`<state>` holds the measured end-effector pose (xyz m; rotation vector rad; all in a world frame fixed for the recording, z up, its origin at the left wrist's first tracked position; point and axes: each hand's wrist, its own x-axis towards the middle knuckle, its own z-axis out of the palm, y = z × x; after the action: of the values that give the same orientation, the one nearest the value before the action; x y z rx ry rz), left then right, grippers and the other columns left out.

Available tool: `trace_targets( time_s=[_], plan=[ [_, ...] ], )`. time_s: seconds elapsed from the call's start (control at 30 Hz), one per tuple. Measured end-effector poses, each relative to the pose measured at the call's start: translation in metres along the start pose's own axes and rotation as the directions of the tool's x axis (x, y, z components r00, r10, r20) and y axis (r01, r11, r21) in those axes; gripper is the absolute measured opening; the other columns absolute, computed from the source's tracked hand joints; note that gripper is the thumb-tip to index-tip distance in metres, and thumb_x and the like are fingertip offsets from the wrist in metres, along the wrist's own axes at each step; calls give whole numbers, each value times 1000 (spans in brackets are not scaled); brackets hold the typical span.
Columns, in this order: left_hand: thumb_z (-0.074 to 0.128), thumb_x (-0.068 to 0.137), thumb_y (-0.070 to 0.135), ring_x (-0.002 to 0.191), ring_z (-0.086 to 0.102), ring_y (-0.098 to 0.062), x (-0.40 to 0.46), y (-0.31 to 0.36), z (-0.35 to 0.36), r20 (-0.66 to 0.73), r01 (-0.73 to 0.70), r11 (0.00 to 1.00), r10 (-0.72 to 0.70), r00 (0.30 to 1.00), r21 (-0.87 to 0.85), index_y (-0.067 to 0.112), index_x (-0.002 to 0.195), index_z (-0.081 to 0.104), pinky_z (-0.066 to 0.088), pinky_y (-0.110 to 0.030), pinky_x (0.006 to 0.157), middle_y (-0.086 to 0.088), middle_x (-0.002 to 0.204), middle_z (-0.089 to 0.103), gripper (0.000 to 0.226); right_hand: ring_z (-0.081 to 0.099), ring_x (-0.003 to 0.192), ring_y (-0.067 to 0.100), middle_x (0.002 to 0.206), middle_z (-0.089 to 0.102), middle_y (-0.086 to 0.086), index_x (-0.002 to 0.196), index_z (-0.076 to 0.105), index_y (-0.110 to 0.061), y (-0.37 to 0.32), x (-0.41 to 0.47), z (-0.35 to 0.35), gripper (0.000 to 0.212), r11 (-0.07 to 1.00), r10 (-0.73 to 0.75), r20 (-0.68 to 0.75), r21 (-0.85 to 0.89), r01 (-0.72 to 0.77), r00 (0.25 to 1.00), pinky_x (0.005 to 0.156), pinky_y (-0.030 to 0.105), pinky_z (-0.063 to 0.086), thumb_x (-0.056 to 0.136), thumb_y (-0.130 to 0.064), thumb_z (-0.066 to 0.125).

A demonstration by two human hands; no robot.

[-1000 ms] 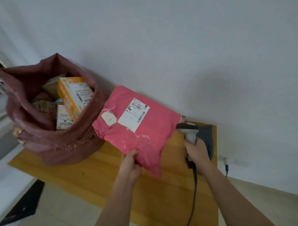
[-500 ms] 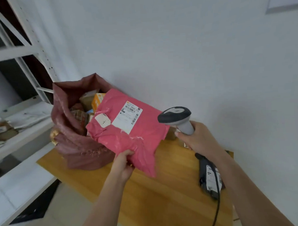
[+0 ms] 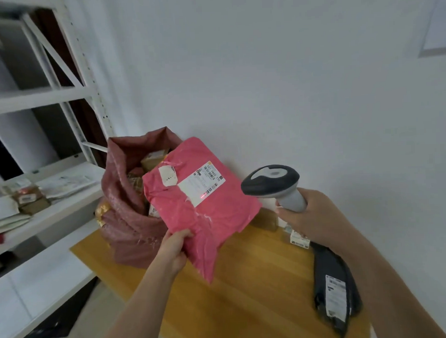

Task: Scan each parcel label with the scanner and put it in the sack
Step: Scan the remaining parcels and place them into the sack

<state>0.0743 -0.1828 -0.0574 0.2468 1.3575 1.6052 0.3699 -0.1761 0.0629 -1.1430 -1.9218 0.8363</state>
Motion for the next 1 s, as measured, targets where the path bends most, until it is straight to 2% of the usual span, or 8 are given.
trace_targets(
  time_s=[0.17, 0.27, 0.33, 0.5, 0.67, 0.77, 0.83, 1.0],
  plan=[
    [52, 77, -17, 75, 58, -24, 4, 1, 4, 7, 23, 999, -23, 1000, -46, 7, 117, 58, 51, -37, 68, -12, 87, 64, 47, 42, 42, 11, 52, 48, 2, 86, 59, 4, -6, 0, -5, 28, 926, 136, 25, 351, -136, 990, 42, 20, 39, 86, -22, 69],
    [53, 78, -21, 98, 62, -35, 9, -7, 13, 38, 52, 992, -48, 998, -116, -3, 126, 54, 51, -55, 90, -22, 109, 64, 51, 41, 45, 12, 57, 47, 5, 85, 60, -4, -13, 0, -5, 18, 824, 210, 83, 522, -222, 974, 45, 23, 40, 86, -20, 69],
    [58, 79, -20, 108, 60, -38, 10, -13, 19, 31, 64, 984, -60, 998, -164, -3, 132, 51, 48, -56, 97, -24, 123, 60, 55, 41, 45, 11, 59, 45, 5, 87, 58, -7, -18, 0, -5, 15, 770, 220, 136, 583, -258, 966, 44, 22, 40, 86, -17, 69],
    [66, 79, -16, 100, 64, -30, 15, -24, 33, -49, 16, 966, -29, 998, -260, -1, 131, 52, 54, -41, 88, -20, 124, 61, 56, 40, 46, 9, 60, 46, 2, 89, 56, -8, -24, -1, -3, 14, 721, 193, 230, 626, -297, 954, 44, 21, 39, 86, -13, 68],
    [67, 80, -14, 108, 63, -30, 17, -24, 42, -84, -7, 957, -18, 996, -289, 1, 131, 51, 53, -43, 95, -16, 124, 60, 56, 38, 45, 9, 60, 45, 1, 87, 57, -8, -28, 0, -1, 9, 719, 179, 262, 623, -308, 948, 44, 21, 38, 88, -11, 65],
    [67, 80, -15, 110, 62, -30, 20, -23, 43, -80, 0, 959, -24, 996, -285, 7, 111, 57, 51, -45, 98, -14, 117, 62, 40, 38, 45, 9, 60, 45, 1, 84, 58, -9, -28, 2, 0, 8, 721, 181, 249, 624, -300, 952, 43, 21, 38, 88, -11, 65],
    [67, 80, -14, 110, 61, -30, 22, -20, 41, -93, -18, 958, -9, 996, -285, 14, 102, 53, 51, -46, 98, -8, 108, 61, 39, 39, 44, 9, 60, 46, 1, 88, 58, -7, -28, 4, 3, 10, 715, 196, 209, 638, -286, 958, 42, 21, 39, 87, -11, 67],
    [76, 78, -3, 104, 61, -22, 32, 14, 34, -222, -270, 931, 217, 951, -245, 14, 135, 41, 51, -43, 98, -9, 129, 56, 69, 40, 45, 9, 61, 48, 2, 102, 65, -7, -25, 14, 12, 15, 670, 245, 132, 693, -266, 960, 42, 21, 39, 88, -9, 66]
  ],
)
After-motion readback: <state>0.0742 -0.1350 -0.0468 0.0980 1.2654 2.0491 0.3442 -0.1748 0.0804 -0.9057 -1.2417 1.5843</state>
